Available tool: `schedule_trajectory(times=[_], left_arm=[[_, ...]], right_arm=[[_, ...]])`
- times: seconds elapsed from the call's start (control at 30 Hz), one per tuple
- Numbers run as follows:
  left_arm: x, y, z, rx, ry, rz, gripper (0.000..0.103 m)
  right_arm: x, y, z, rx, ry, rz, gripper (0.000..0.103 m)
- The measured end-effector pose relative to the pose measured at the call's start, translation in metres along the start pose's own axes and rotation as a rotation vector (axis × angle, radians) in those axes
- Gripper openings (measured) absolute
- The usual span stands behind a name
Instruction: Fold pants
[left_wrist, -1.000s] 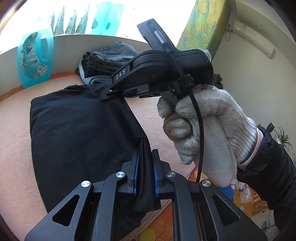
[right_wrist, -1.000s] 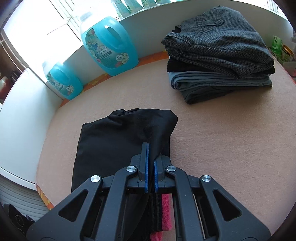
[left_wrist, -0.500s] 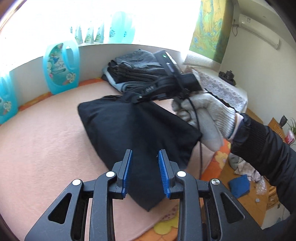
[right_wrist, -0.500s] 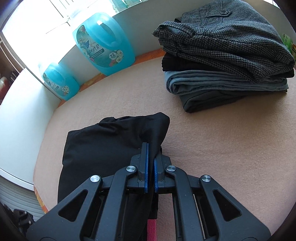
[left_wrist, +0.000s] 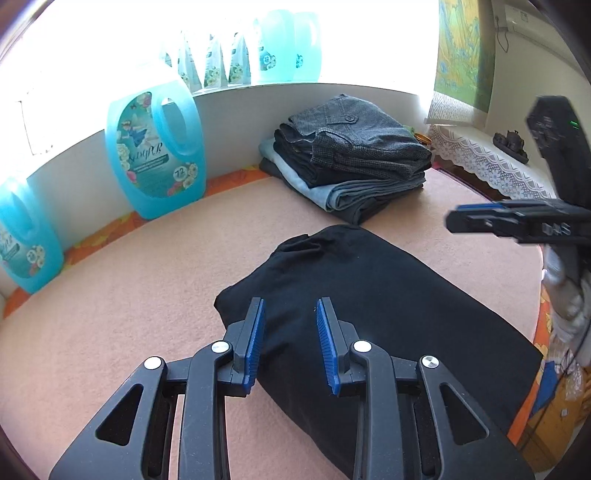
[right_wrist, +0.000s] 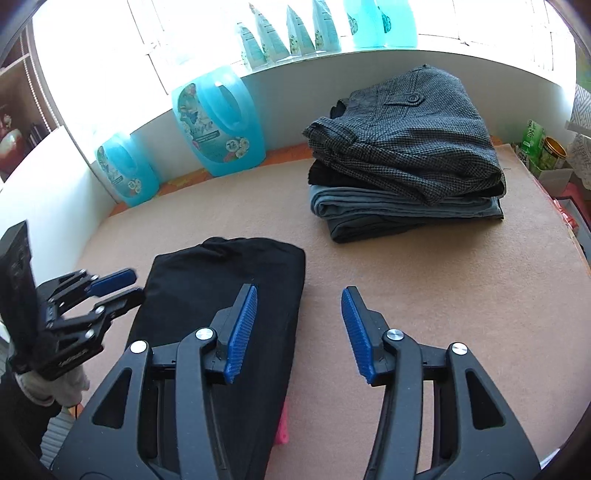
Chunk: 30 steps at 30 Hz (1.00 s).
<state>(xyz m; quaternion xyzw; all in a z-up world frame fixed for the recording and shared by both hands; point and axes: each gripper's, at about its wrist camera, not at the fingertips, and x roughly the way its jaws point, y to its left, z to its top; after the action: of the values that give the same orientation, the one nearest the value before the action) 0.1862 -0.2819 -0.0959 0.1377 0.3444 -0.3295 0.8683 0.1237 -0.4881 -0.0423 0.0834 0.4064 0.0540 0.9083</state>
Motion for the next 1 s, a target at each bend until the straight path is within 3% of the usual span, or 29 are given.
schedule_trajectory(times=[0.13,0.23,0.3,0.6,0.7,0.77,0.87,0.93,1.0], left_arm=[[0.028,0.006,-0.006,-0.005,0.052,0.003,0.027],[0.043,0.011,-0.015,-0.011,0.09,-0.003,0.027],[0.049,0.019,-0.018,-0.033,0.094,-0.025,0.027],[0.052,0.041,-0.01,-0.044,0.073,-0.016,0.027],[0.045,0.058,-0.006,-0.069,0.069,0.072,0.027],[0.029,0.074,-0.004,-0.157,0.061,0.058,0.027],[-0.008,0.068,-0.007,-0.124,0.005,0.068,0.027],[-0.029,0.06,-0.013,-0.101,-0.006,0.051,0.035],[-0.046,0.055,-0.023,-0.13,-0.012,0.01,0.045]], right_arm=[[-0.002,0.035,-0.043,-0.089,0.042,0.044,0.05],[0.019,0.049,-0.071,-0.194,0.109,-0.059,0.05],[0.024,0.046,-0.081,-0.206,0.119,-0.075,0.05],[0.025,0.038,-0.076,-0.154,0.162,-0.082,0.052],[0.028,0.038,-0.075,-0.133,0.169,-0.088,0.054],[0.02,0.036,-0.073,-0.104,0.169,-0.087,0.054],[-0.005,0.037,-0.063,-0.111,0.105,-0.097,0.055],[-0.022,0.037,-0.055,-0.113,0.038,-0.113,0.064],[-0.032,0.031,-0.049,-0.085,-0.021,-0.077,0.087]])
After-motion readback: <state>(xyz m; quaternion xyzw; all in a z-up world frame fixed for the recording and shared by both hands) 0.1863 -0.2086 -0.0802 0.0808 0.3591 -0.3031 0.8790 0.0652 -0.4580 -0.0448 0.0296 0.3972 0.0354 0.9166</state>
